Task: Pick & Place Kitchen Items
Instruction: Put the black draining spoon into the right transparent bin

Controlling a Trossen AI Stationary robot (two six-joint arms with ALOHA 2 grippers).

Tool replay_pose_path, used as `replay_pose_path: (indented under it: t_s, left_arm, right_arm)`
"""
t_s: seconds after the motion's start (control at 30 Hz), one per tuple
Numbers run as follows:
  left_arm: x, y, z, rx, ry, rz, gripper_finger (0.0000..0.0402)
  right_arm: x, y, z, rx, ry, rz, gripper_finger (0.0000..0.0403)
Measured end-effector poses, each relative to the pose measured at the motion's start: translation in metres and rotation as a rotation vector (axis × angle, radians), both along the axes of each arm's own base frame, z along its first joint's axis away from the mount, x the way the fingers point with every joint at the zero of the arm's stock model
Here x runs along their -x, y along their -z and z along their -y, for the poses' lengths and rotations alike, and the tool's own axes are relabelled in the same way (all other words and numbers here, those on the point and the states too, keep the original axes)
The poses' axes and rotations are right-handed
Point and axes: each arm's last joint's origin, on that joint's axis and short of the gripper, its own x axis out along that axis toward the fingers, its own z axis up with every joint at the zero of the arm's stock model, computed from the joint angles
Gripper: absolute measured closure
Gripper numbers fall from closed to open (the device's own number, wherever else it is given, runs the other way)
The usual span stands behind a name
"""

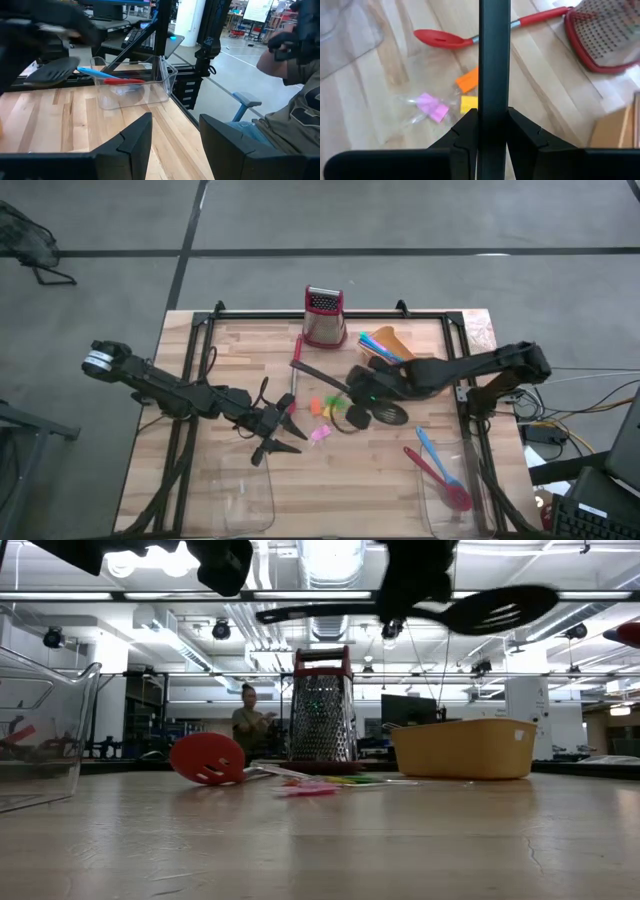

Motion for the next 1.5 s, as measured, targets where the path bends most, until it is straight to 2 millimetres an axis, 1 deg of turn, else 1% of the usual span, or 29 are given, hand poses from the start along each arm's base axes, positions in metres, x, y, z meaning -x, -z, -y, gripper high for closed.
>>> replay_pose_path:
  t_s: [0.17, 0.3, 0.37, 0.43, 0.57, 0.7, 0.8, 0.87, 0.93, 1.07, 1.17, 1.3, 1.5]
  left_arm:
    - [0.0, 0.0, 0.0, 0.0, 0.0, 0.0, 0.0232]
    - [0.0, 0.0, 0.0, 0.0, 0.0, -0.001, 0.0232]
    - [0.0, 0.0, 0.0, 0.0, 0.0, -0.002, 0.0232]
    - [0.0, 0.0, 0.0, 0.0, 0.0, -0.002, 0.0232]
    - [0.0, 0.0, 0.0, -0.001, 0.0, -0.001, 0.0232]
    - [0.0, 0.0, 0.0, 0.0, 0.0, 0.0, 0.0232]
    - [0.0, 0.0, 0.0, 0.0, 0.0, 0.0, 0.0232]
    - [0.0, 0.0, 0.0, 0.0, 0.0, 0.001, 0.0232]
    - [0.0, 0.0, 0.0, 0.0, 0.0, 0.001, 0.0232]
    - [0.0, 0.0, 0.0, 0.0, 0.0, 0.001, 0.0232]
    - [0.0, 0.0, 0.0, -0.004, 0.0, 0.003, 0.0232]
    - [0.0, 0.0, 0.0, -0.005, 0.0, 0.004, 0.0232]
    - [0.0, 0.0, 0.0, -0.005, 0.0, 0.004, 0.0232]
  right_arm:
    - [0.031, -0.007, -0.03, 0.018, 0.071, -0.052, 0.0327]
    - [0.059, -0.002, -0.059, 0.044, 0.158, -0.117, 0.033]
    - [0.073, 0.001, -0.076, 0.037, 0.203, -0.123, 0.033]
    - [0.087, 0.005, -0.094, 0.028, 0.233, -0.104, 0.0328]
    - [0.117, 0.013, -0.129, -0.009, 0.234, -0.054, 0.0327]
    - [0.154, 0.018, -0.161, -0.055, 0.238, 0.068, 0.0333]
    - [0.182, 0.028, -0.18, -0.091, 0.231, 0.157, 0.033]
    - [0.198, 0.041, -0.19, -0.115, 0.253, 0.183, 0.0327]
    - [0.21, 0.056, -0.197, -0.124, 0.276, 0.193, 0.0327]
    - [0.226, 0.085, -0.207, -0.122, 0.33, 0.206, 0.033]
    - [0.229, 0.096, -0.213, -0.109, 0.343, 0.184, 0.0324]
    - [0.229, 0.102, -0.219, -0.097, 0.357, 0.137, 0.031]
    - [0.23, 0.105, -0.22, -0.089, 0.378, 0.073, 0.0294]
